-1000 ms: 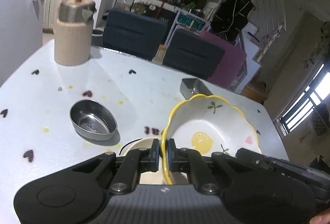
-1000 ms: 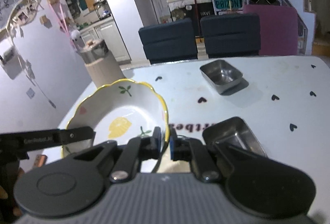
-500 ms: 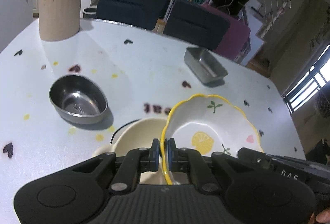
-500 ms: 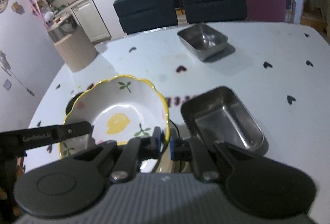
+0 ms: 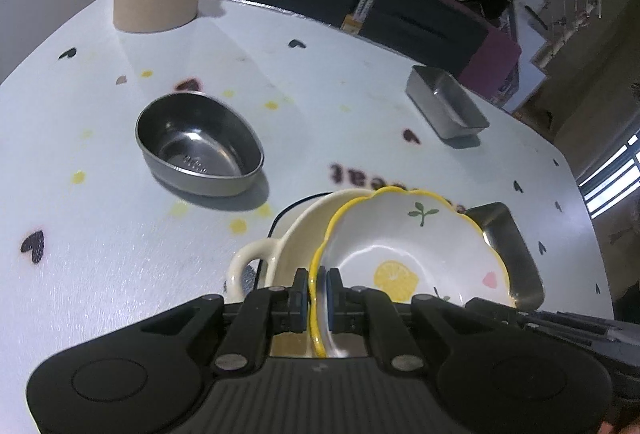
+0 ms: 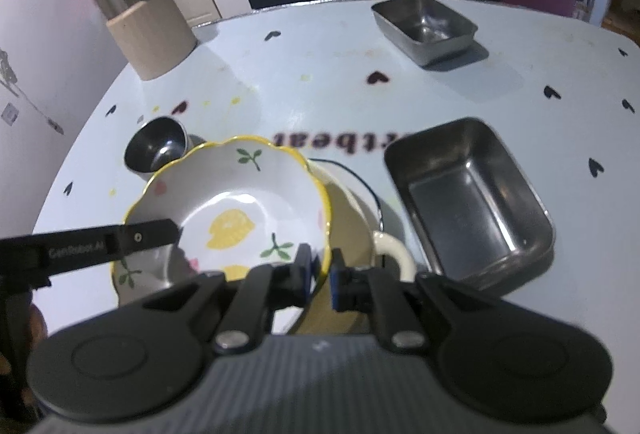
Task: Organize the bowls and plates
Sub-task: 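Lower the lemon-print bowl into the cream bowl with both grippers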
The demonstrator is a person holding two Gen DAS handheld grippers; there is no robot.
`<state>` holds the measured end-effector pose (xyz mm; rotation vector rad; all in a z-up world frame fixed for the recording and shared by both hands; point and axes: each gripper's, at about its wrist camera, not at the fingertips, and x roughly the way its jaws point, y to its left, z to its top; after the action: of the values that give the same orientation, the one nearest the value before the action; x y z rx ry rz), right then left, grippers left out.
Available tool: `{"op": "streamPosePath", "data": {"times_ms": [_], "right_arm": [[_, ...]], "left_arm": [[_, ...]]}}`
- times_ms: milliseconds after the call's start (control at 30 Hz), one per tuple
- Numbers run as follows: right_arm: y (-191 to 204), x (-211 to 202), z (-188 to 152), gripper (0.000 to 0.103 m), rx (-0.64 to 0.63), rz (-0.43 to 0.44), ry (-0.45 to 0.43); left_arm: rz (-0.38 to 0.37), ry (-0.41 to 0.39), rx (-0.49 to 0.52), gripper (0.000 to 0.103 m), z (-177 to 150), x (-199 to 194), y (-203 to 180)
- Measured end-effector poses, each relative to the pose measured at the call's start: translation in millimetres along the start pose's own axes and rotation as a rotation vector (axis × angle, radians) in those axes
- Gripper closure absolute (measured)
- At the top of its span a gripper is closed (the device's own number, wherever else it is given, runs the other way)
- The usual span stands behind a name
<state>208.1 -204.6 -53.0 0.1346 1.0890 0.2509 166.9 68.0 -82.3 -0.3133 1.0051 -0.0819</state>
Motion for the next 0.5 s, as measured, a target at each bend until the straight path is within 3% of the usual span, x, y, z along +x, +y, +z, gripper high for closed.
{"op": "streamPosePath", "data": {"times_ms": [500], "right_arm": [[-1.2,21.0,3.2,0.092,0.021,-0.010,0.072]], "left_arm": [[0.041,0.044,-0.004,0.093,0.6,14.0,-0.2]]}}
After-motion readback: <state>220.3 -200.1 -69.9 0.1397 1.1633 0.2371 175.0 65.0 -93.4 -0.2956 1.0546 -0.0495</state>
